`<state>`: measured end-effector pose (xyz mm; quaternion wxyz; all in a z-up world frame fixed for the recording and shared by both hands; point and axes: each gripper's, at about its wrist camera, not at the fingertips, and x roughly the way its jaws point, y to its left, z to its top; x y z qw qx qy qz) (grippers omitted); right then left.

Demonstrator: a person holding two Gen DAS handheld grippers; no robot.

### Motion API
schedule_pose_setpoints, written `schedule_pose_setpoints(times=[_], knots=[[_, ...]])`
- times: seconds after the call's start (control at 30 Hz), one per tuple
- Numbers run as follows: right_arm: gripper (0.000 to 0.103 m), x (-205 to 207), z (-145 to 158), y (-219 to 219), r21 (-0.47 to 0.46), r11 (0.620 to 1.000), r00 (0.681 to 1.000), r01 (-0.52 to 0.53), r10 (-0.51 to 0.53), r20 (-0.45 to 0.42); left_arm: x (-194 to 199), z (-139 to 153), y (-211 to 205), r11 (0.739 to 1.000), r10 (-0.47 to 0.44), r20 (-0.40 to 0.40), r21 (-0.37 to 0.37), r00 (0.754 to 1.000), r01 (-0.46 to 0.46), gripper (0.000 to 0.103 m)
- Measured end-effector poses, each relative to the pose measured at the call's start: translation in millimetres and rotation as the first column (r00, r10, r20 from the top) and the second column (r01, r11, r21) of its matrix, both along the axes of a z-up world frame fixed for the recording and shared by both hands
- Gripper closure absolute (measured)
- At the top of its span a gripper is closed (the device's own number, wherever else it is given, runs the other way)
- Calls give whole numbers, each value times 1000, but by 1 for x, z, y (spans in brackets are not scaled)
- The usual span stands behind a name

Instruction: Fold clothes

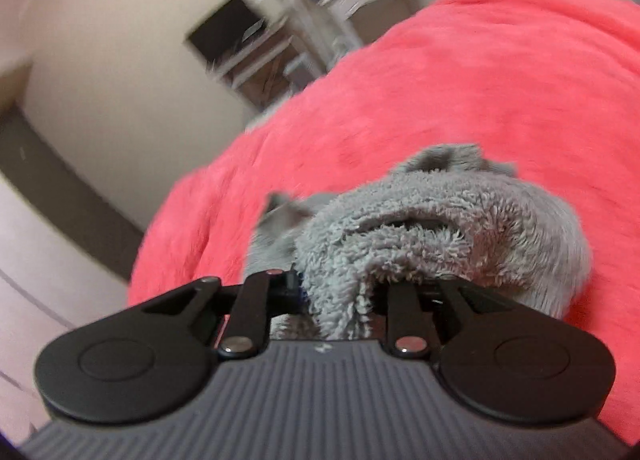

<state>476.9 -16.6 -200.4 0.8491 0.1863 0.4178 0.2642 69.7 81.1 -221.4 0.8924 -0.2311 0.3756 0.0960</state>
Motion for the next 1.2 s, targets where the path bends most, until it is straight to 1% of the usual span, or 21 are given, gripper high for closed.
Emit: schedule_pose_setpoints(times=[0.07,0.13,0.2,0.23,0.27,0.3,0.37,0.43,0.57,0.67,0.7,0.73,0.77,0.83,0.87,0.93,1.0,1.07,1.13,1.17,1.2], knots=[[59,18,-19,65,-59,996,997,-69,67,-40,-2,-12,26,994,93,-65,-56,994,-97,69],[55,26,-46,111,-107,988,990,-116,107,-88,-13,-28,59,970,194,-115,-123,974,-208,61],[55,16,-49,123,-76,992,994,-104,101,-49,-21,-29,75,963,236,-118,-105,965,-248,49],[51,9,-44,122,-45,993,994,-105,104,-19,-24,-25,77,966,242,-110,-68,964,-250,29],[48,5,-38,119,-27,994,994,-108,108,0,-25,-22,75,968,245,-98,-20,964,-248,18],[45,-1,-29,110,-4,994,993,-111,111,29,-25,-20,73,970,243,-85,11,966,-243,18],[25,-18,-10,80,53,993,991,-104,99,91,-22,-17,64,980,190,-77,68,979,-185,18],[15,-41,5,45,87,995,991,-48,37,127,-20,-17,60,985,155,-78,87,985,-148,18],[14,-77,0,11,97,995,997,-4,-3,77,-24,-11,48,986,107,-58,138,993,-98,18],[14,-88,-29,29,70,997,1000,13,-14,12,-20,-11,43,982,99,-52,165,994,-89,18],[15,-85,-34,36,76,997,999,31,-33,25,-17,-10,42,981,97,-50,174,994,-87,18],[16,-81,-40,44,90,994,994,64,-72,83,-14,-11,40,979,95,-48,186,994,-84,18],[16,-75,-51,58,61,997,994,52,-57,93,-12,-12,38,976,91,-46,205,995,-80,18],[16,-58,-76,88,-49,998,999,-49,50,14,-11,-12,32,967,72,-46,247,996,-59,17],[21,-56,-81,90,-42,997,998,-61,61,-5,-10,-12,31,964,65,-47,260,997,-51,17],[21,-58,-80,74,47,998,999,-30,31,-14,-11,-9,29,954,43,-18,299,999,-36,17],[21,-69,-64,37,185,982,997,31,-43,65,-11,-5,26,950,21,14,312,1000,-25,17],[19,-78,-53,-1,276,957,986,95,-128,103,-7,7,16,951,-43,84,310,996,15,17],[18,-81,-52,-38,349,924,975,159,-202,92,-2,22,3,947,-123,168,316,978,65,14],[18,-81,-54,-55,380,906,970,186,-231,74,1,29,-6,938,-177,210,332,962,100,9],[18,-80,-60,-68,402,893,969,203,-243,50,8,35,-21,915,-258,247,374,934,154,6]])
